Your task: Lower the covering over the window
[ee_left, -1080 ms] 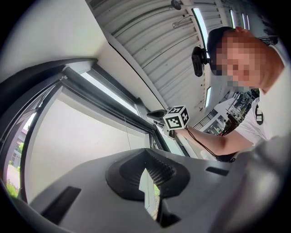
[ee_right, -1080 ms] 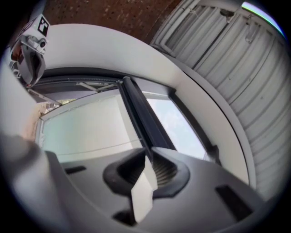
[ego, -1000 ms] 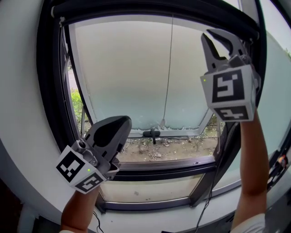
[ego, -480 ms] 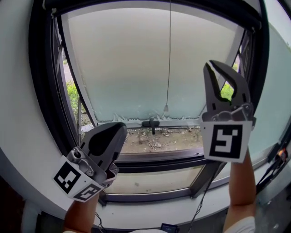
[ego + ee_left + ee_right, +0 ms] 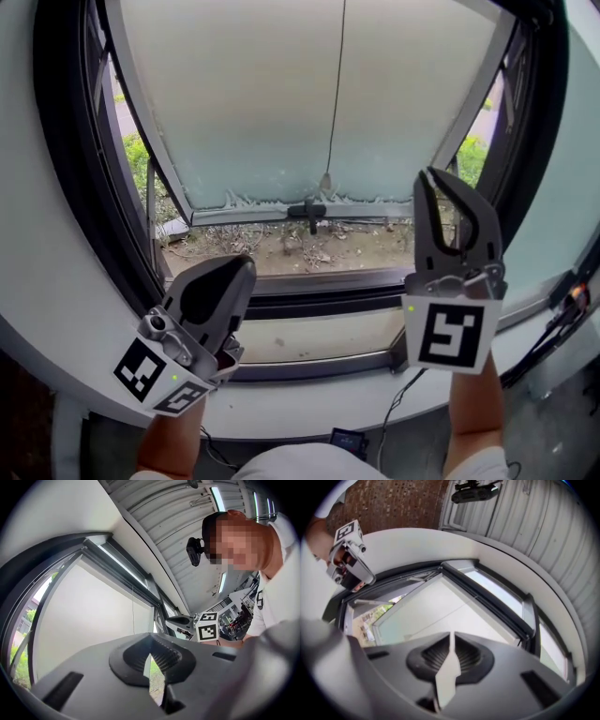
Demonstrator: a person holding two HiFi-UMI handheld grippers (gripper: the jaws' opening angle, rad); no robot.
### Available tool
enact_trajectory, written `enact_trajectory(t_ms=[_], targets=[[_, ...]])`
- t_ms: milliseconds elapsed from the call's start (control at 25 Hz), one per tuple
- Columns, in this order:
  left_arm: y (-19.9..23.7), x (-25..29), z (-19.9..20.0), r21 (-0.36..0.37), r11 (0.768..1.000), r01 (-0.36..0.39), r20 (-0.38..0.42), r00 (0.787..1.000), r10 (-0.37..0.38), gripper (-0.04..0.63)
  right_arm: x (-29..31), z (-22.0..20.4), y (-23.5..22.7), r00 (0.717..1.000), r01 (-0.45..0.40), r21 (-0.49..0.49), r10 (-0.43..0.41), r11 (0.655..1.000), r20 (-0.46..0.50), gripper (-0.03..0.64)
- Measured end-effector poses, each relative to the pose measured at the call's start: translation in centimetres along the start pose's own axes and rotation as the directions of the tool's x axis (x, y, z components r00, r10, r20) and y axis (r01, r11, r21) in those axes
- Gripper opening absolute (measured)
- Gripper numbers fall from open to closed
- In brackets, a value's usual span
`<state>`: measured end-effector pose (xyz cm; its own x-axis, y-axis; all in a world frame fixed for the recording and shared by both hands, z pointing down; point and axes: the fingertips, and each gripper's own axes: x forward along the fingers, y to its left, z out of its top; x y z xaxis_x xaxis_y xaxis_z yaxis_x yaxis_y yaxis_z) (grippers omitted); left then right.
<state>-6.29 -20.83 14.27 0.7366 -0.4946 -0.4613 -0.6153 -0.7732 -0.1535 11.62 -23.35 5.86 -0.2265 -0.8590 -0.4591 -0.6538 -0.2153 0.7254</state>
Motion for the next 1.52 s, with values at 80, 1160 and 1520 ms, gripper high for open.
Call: enact_trajectory(t_ms=[80,1160,1520], targets=[[-0.2,-0.4,-1.0,-0.017,1.0,-0.005,-0.015,1.0,0.005,0.018,-1.0,-1.1,1.3,1.0,-0.013,0.044,0.014,0.999,-0.023,0.037],[-4.0,-7.6,-13.4,-0.255,0.962,-0.095,-0.235,0.971,0.034,0.018,-10.9,-12.5,16.4,0.899,-0.216,0.373,0.333,0.902,-0.283,0.035],[-5.4,-9.9,-17.1,-0.326,0.937,-0.125,-0.296,0.955,0.025,0.018,-14.2,-14.4,20.6,0.845,-0.257,0.452,0.426,0.854,-0.325,0.035]])
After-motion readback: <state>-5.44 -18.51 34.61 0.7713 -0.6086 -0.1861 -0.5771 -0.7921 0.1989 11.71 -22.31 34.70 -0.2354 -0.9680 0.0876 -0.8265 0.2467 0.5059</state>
